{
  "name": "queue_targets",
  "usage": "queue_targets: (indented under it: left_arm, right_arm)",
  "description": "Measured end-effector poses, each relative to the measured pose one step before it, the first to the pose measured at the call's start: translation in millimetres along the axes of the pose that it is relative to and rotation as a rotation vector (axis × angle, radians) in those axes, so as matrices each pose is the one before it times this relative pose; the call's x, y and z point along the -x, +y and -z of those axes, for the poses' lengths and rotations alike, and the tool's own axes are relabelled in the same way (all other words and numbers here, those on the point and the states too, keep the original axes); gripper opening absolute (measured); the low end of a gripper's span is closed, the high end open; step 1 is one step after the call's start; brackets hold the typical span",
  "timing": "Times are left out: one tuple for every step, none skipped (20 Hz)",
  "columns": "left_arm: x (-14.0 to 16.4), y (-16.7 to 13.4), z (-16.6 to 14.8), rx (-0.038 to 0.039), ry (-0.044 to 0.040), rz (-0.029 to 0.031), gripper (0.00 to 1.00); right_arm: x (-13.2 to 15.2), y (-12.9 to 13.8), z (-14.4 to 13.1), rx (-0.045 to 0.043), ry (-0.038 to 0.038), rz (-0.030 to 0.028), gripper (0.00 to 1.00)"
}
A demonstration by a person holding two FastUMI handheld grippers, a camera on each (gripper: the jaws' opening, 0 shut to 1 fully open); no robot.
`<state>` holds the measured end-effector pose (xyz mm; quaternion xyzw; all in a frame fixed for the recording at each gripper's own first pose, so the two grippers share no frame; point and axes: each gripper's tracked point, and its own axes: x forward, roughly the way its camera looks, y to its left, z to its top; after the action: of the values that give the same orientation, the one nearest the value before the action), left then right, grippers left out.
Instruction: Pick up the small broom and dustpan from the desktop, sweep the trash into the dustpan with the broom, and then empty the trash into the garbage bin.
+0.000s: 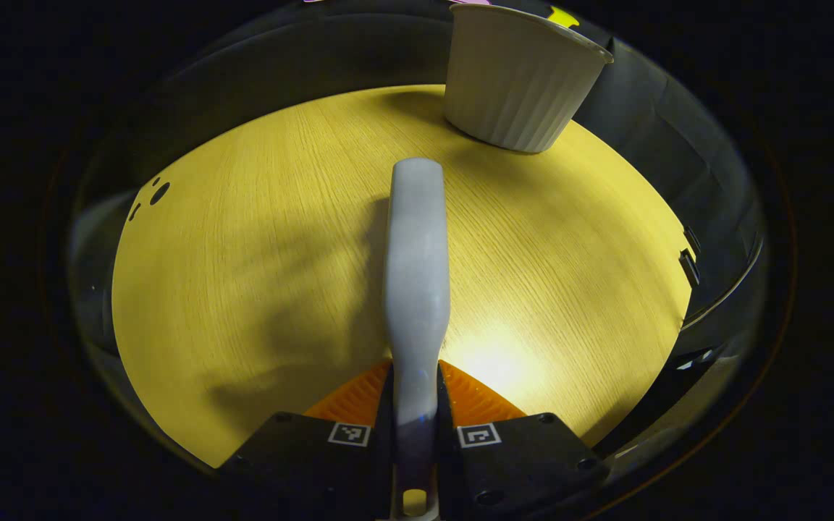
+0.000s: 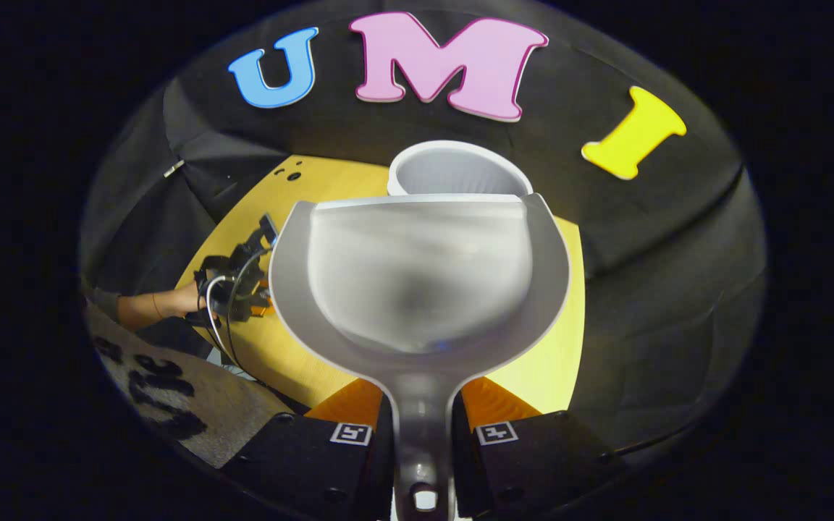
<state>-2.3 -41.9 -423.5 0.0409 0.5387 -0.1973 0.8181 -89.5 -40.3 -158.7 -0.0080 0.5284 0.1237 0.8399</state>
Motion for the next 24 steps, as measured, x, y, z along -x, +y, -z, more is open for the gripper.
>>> queue_targets:
  left_arm:
    - [-0.05, 0.09, -0.32, 0.00242, 0.00217, -0.01284, 0.27]
    - [0.07, -0.20, -0.79, 0.00247, -0.00212, -0.01376, 0.30]
    - [-0.92, 1.05, 0.26, 0.00244, -0.00354, -0.01344, 0.29]
    - [-0.26, 0.46, -0.63, -0.00048, -0.00442, -0.01173, 0.29]
    - [-0.18, 1.53, -0.67, -0.00206, -0.00346, -0.01059, 0.29]
    - [0.01, 0.79, -0.73, -0.00210, -0.00138, -0.00945, 0.29]
    - [-0.37, 0.75, 0.21, -0.00008, 0.00065, -0.00746, 0.29]
    - [-0.12, 0.81, 1.20, 0.00310, 0.00539, -0.00678, 0.29]
    - [0.82, -0.63, 0.43, 0.00489, 0.00630, -0.00481, 0.30]
    - [0.37, -0.21, 0.42, 0.00709, 0.00564, -0.00579, 0.30]
    - [-0.14, -0.01, 1.78, 0.00794, 0.00804, -0.00721, 0.30]
    - [0.83, -0.26, 1.15, 0.00924, 0.00751, -0.00801, 0.30]
    - [-0.91, 0.73, 1.83, 0.00892, 0.00870, -0.00841, 0.30]
    - [0.60, 0.52, -0.56, 0.00685, 0.00855, -0.00790, 0.30]
    - [1.33, 0.15, -1.78, 0.00533, 0.00682, -0.00799, 0.30]
    - [0.53, -0.98, 0.08, 0.00313, 0.00654, -0.00867, 0.30]
    - [-1.18, -0.70, 0.55, -0.00066, 0.00519, -0.00642, 0.30]
    - [-0.46, 0.38, 0.29, -0.00258, 0.00406, -0.00511, 0.30]
    - [0.42, 0.76, -0.37, -0.00242, 0.00380, -0.00386, 0.30]
    - [0.22, 0.29, 0.33, 0.00030, 0.00218, -0.00242, 0.31]
    - [-0.17, -0.47, -0.32, 0.00342, 0.00281, -0.00169, 0.31]
    - [-0.44, 0.06, 0.98, 0.00665, 0.00605, -0.00072, 0.31]
    - [1.40, -0.23, -1.08, 0.00692, -0.00276, -0.00090, 0.31]
    - [-0.17, -0.23, 0.77, 0.00722, 0.00333, -0.00027, 0.33]
  right_arm:
    - [-11.08, 7.51, 17.33, -0.01643, 0.01855, -0.00588, 0.37]
    - [-13.31, 8.41, 17.08, -0.01379, 0.02719, -0.02132, 0.37]
    - [-14.38, 9.04, 15.43, -0.02014, 0.02178, -0.01595, 0.37]
    - [-17.65, 4.23, 12.37, -0.01292, 0.02014, -0.01214, 0.37]
    - [-19.18, 2.16, 10.83, -0.01597, 0.01721, -0.00551, 0.37]
    - [-19.24, 0.12, 7.06, -0.02219, 0.01244, 0.00112, 0.37]
    - [-20.21, -1.65, 6.67, -0.01961, 0.01128, 0.00336, 0.37]
    - [-19.00, -1.90, 2.32, -0.02581, 0.00500, 0.00747, 0.37]
    - [-18.25, -1.62, 2.49, -0.02389, 0.00350, 0.00588, 0.37]
    - [-15.42, -0.38, -0.43, -0.02397, -0.00085, 0.00225, 0.37]
    - [-13.17, -2.15, -1.32, -0.01936, -0.00812, 0.00263, 0.37]
    - [-12.97, -1.77, -0.47, -0.01684, 0.00187, 0.00390, 0.37]
    - [-10.81, -3.39, -0.19, -0.01575, 0.00691, 0.00777, 0.37]
    - [-7.63, -1.81, -2.00, -0.00557, -0.00459, 0.00424, 0.37]
    - [-7.18, -1.25, -0.53, 0.00737, -0.00349, -0.00121, 0.37]
    - [-5.88, -0.32, -0.02, 0.00920, -0.00348, -0.00226, 0.37]
    - [-5.17, 0.34, -0.81, 0.01360, -0.00152, -0.00532, 0.37]
    - [-4.12, 0.02, -0.47, 0.01420, 0.00295, -0.00605, 0.37]
    - [-3.59, 0.27, 0.23, 0.00925, 0.00300, -0.00234, 0.37]
    - [-2.40, -0.38, 0.40, 0.00910, 0.00444, -0.00035, 0.37]
    - [-2.41, -0.22, 1.39, 0.00624, 0.00463, 0.00121, 0.37]
    - [-1.86, -0.11, 2.01, 0.00341, 0.00902, -0.00137, 0.37]
    - [-3.50, 0.10, 3.72, 0.00151, 0.00687, -0.00166, 0.37]
    - [-1.88, -0.72, 2.55, 0.00217, 0.00681, -0.00018, 0.37]
